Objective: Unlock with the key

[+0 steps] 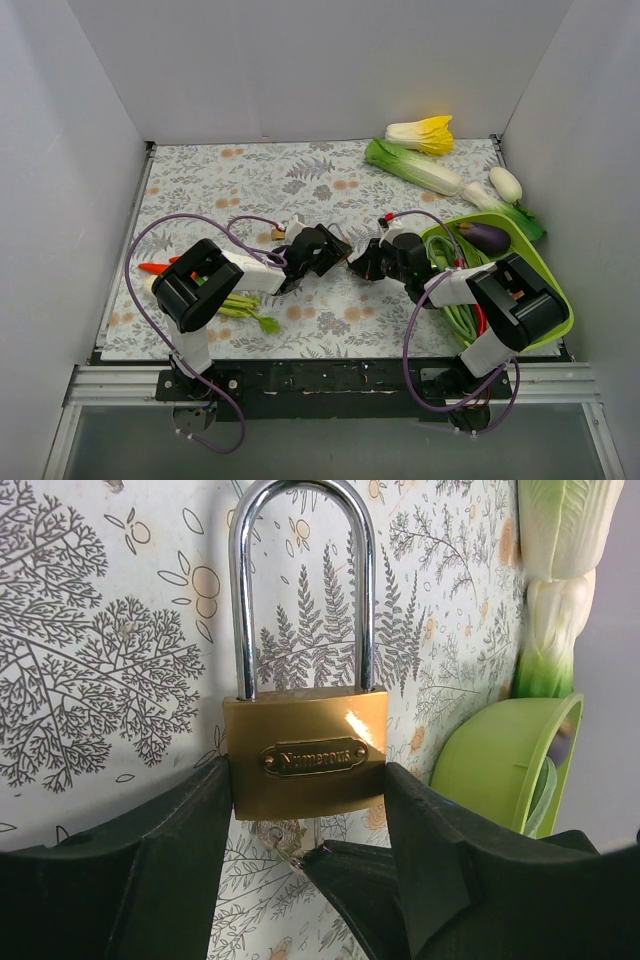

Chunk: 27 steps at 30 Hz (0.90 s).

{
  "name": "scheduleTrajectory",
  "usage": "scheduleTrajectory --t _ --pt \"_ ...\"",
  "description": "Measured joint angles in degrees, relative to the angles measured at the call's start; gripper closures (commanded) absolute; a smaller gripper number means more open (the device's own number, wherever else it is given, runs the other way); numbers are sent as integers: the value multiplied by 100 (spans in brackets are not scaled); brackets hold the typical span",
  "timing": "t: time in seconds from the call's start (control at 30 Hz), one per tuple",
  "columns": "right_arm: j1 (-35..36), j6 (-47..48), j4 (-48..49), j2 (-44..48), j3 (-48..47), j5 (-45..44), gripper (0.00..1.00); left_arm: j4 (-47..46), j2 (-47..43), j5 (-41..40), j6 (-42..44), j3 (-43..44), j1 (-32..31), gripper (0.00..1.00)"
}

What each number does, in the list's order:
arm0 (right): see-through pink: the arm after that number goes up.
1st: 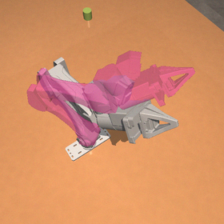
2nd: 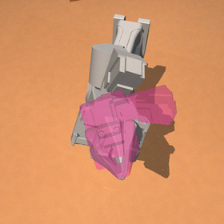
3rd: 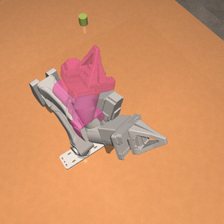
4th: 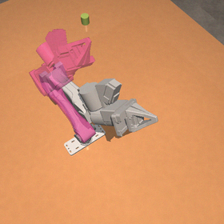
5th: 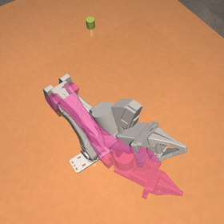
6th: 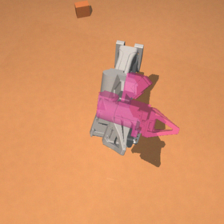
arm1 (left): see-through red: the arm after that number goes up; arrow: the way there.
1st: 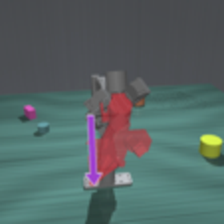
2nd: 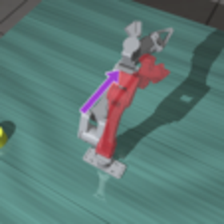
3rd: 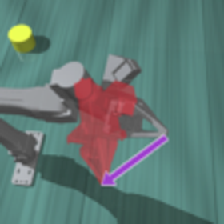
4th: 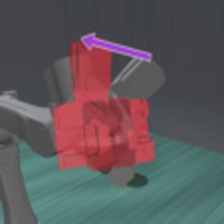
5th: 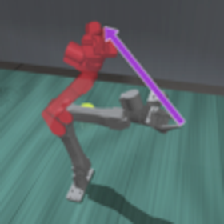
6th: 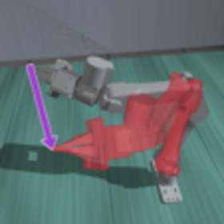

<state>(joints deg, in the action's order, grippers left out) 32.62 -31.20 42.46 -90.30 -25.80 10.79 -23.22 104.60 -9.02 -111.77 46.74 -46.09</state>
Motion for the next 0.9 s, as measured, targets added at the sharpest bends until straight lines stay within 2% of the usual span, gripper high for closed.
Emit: scheduleTrajectory --t 0.9 --pt "-26 280 -201 -372 -468 212 99 -122 -2 -892 -68 -96 -245 100"
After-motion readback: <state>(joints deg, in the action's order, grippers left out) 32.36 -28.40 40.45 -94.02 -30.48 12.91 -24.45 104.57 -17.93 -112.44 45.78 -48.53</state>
